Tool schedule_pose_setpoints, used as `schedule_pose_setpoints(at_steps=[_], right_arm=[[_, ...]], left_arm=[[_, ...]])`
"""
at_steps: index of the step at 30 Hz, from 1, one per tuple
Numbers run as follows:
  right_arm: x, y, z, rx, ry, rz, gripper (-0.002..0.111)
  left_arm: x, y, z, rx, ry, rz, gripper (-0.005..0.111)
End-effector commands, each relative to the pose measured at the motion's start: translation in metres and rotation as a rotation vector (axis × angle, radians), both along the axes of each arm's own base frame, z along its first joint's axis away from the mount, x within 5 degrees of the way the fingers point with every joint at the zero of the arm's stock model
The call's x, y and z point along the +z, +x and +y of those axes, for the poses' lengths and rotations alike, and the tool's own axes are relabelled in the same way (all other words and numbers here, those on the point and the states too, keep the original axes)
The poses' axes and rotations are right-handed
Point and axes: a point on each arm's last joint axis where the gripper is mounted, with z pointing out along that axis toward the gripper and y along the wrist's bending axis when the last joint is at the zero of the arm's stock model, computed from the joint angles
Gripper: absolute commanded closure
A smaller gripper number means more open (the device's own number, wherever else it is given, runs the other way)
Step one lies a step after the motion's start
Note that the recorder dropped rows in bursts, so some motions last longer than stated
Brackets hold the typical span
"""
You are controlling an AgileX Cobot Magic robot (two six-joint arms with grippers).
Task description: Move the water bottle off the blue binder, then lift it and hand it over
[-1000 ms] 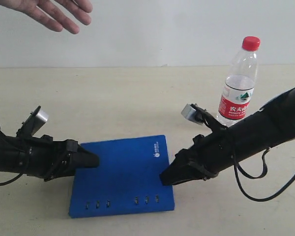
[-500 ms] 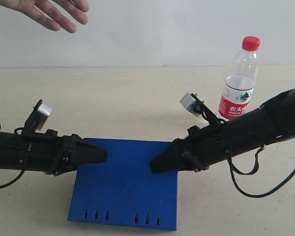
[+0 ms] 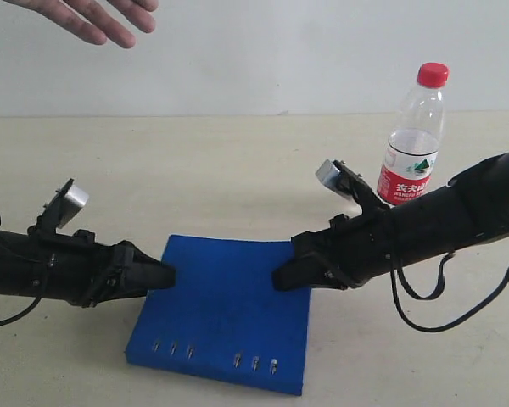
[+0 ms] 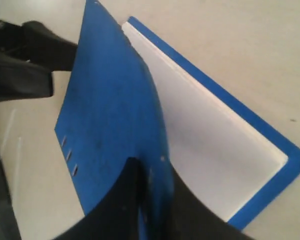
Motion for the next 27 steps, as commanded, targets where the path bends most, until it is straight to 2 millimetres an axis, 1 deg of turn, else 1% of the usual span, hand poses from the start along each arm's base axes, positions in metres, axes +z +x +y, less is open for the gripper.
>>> schedule_pose_setpoints(at_steps=[1, 4, 7, 9, 12, 16, 19, 20, 22, 24, 26, 27], right_arm=[[-0.006, 0.009, -0.034, -0.142, -0.178, 0.025, 0.108], [0.002, 0.000, -0.045, -0.054, -0.232, 0.044, 0.108], [0.012, -0.014, -0.047, 0.108, -0.299, 0.053, 0.108], [0.018, -0.020, -0.049, 0.157, -0.327, 0.070, 0.108], [0.022, -0.022, -0.053, 0.131, -0.383, 0.103, 0.108], [0.020, -0.019, -0.059, -0.007, -0.428, 0.158, 0.108], [0.021, -0.019, -0.059, 0.040, -0.436, 0.121, 0.106], [0.021, -0.020, -0.058, 0.071, -0.433, 0.113, 0.103], [0.022, -0.023, -0.056, 0.139, -0.413, 0.104, 0.090], [0.023, -0.025, -0.054, 0.147, -0.385, 0.119, 0.071], [0.024, -0.026, -0.052, 0.153, -0.361, 0.136, 0.047], [0.025, -0.028, -0.051, 0.162, -0.353, 0.143, 0.039]], left_arm=[[0.001, -0.001, -0.003, -0.009, -0.012, 0.002, 0.047], [0.002, -0.001, -0.004, -0.009, -0.040, 0.017, 0.047], [0.004, -0.002, -0.005, -0.009, -0.059, 0.027, 0.047], [0.005, -0.002, -0.006, -0.003, -0.072, 0.042, 0.047], [0.006, -0.003, -0.007, -0.011, -0.095, 0.045, 0.047], [0.011, -0.005, -0.010, -0.021, -0.163, 0.075, 0.047], [0.016, -0.007, -0.013, -0.048, -0.226, 0.080, 0.047], [0.017, -0.008, -0.013, -0.053, -0.238, 0.081, 0.047], [0.018, -0.008, -0.014, -0.057, -0.248, 0.081, 0.047], [0.018, -0.008, -0.014, -0.057, -0.248, 0.081, 0.047], [0.018, -0.008, -0.014, -0.058, -0.250, 0.081, 0.047], [0.019, -0.008, -0.014, -0.058, -0.252, 0.082, 0.047]])
